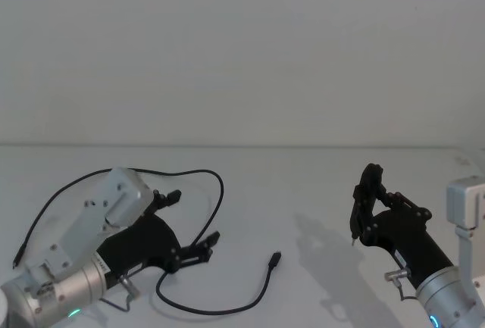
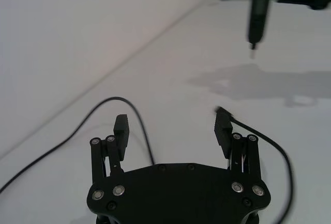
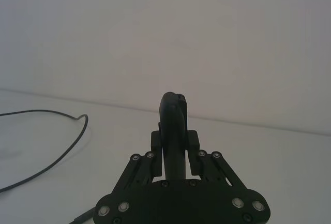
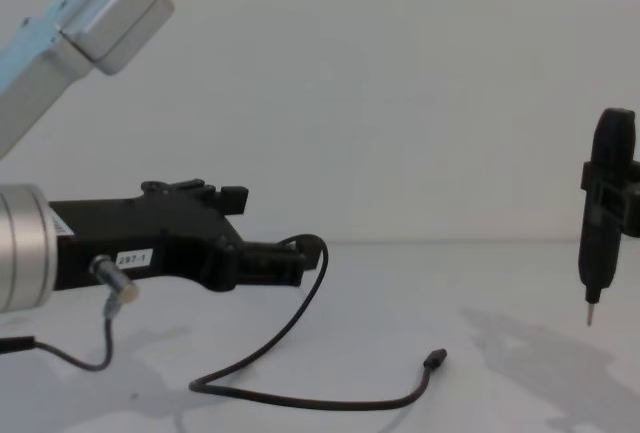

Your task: Pick up the data cable with the one hand.

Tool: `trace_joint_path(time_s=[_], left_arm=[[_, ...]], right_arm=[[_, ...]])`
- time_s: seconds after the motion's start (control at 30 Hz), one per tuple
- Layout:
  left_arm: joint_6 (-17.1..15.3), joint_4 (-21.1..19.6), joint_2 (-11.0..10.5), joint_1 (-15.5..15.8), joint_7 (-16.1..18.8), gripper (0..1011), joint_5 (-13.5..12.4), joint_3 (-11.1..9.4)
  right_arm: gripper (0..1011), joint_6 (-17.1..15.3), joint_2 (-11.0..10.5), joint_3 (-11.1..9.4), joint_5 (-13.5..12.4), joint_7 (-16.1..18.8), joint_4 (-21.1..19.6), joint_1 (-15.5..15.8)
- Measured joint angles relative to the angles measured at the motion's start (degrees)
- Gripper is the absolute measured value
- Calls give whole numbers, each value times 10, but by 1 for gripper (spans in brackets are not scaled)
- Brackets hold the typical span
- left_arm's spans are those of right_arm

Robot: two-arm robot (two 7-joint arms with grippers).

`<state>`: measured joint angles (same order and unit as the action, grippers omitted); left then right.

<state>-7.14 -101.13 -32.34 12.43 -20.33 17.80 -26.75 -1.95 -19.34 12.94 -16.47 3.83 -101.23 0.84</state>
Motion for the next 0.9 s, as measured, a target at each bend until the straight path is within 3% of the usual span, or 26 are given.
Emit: trace_joint_path(time_s=[0.47, 0.67, 0.9], left_arm=[[-47, -41, -78, 22, -129, 1001, 25, -17], [-67, -51, -102, 42, -175, 1001, 24, -34], [-100, -61, -126, 76, -225, 1001, 4, -65]], right_arm=[[283, 0, 0, 0, 0, 0, 0, 0], [283, 0, 0, 0, 0, 0, 0, 0], [283, 0, 0, 0, 0, 0, 0, 0]])
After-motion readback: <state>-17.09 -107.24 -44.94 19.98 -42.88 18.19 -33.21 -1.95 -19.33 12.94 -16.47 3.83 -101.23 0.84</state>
